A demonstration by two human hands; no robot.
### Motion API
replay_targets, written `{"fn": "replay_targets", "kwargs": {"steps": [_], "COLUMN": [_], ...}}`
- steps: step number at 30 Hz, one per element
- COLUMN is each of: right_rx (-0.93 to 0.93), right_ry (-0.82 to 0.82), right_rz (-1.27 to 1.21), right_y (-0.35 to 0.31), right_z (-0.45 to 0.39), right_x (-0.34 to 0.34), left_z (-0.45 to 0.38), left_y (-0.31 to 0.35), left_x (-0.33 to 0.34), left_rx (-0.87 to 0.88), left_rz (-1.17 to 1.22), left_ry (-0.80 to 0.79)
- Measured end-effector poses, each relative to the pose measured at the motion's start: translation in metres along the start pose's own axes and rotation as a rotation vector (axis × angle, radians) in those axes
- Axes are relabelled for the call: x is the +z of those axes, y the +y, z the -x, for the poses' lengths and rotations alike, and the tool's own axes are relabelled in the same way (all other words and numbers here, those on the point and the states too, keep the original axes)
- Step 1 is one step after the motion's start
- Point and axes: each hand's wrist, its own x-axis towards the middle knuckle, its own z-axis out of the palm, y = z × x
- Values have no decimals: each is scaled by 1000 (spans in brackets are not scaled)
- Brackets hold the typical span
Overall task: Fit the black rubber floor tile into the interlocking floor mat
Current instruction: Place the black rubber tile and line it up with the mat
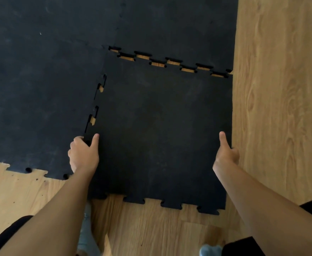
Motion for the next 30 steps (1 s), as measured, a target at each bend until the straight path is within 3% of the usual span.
{"fn": "replay_targets", "kwargs": {"steps": [12, 20, 30], "right_rx": [-53, 10, -14], "right_ry": [-95, 121, 76], "right_rz": [-19, -99, -156], "right_y": [-8, -2, -9], "right_z": [1, 17, 31], "right_x": [-8, -20, -17], "left_z": [-18, 20, 17], "left_y": [8, -10, -18], "left_x": [-18, -15, -23], "left_rx": [-59, 13, 89], "left_rz": [5, 180, 354], "left_ry": [-155, 111, 251]}}
